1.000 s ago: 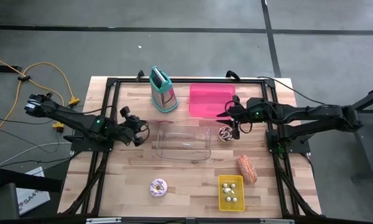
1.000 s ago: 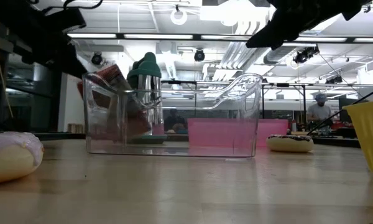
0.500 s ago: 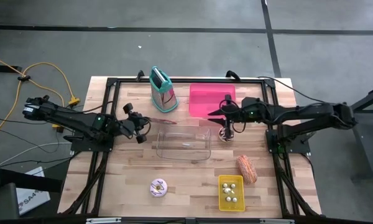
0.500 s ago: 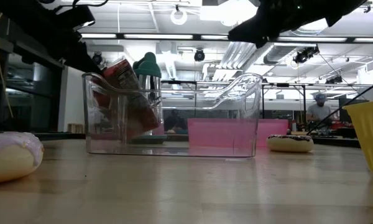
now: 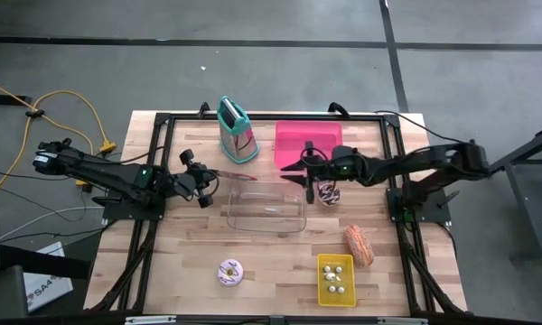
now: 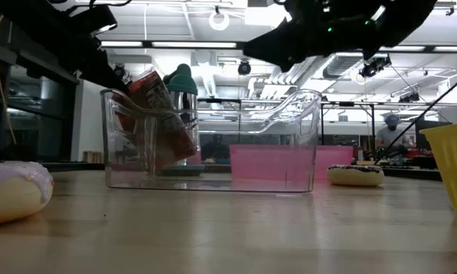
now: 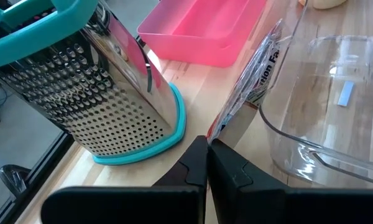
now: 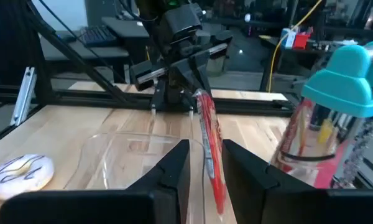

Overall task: Pick & Place Food Item
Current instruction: Put the red popcorn bag into the pink bin

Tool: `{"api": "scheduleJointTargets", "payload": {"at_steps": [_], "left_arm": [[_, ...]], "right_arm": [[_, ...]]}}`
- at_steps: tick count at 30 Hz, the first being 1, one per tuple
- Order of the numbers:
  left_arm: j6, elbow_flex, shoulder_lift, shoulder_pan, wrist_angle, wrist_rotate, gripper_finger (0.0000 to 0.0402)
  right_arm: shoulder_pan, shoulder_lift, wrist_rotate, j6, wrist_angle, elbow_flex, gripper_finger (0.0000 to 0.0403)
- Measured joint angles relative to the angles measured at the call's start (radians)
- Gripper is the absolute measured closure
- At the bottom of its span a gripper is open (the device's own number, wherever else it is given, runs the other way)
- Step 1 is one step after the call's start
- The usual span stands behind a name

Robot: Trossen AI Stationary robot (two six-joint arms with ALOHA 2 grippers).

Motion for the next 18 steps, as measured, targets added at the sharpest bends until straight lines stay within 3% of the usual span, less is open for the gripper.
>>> {"api": "scheduleJointTargets", "payload": {"at_steps": [8, 18], "left_arm": [[0.000, 0.000, 0.000, 0.000, 0.000, 0.000, 0.0401], [0.000, 0.000, 0.000, 0.000, 0.000, 0.000, 0.0401]], "right_arm": [[0.000, 0.122, 0.006, -0.022, 0.140, 0.000, 0.0321], [0.018, 0.134, 0.036, -0.035, 0.229, 0.000, 0.0321]]}}
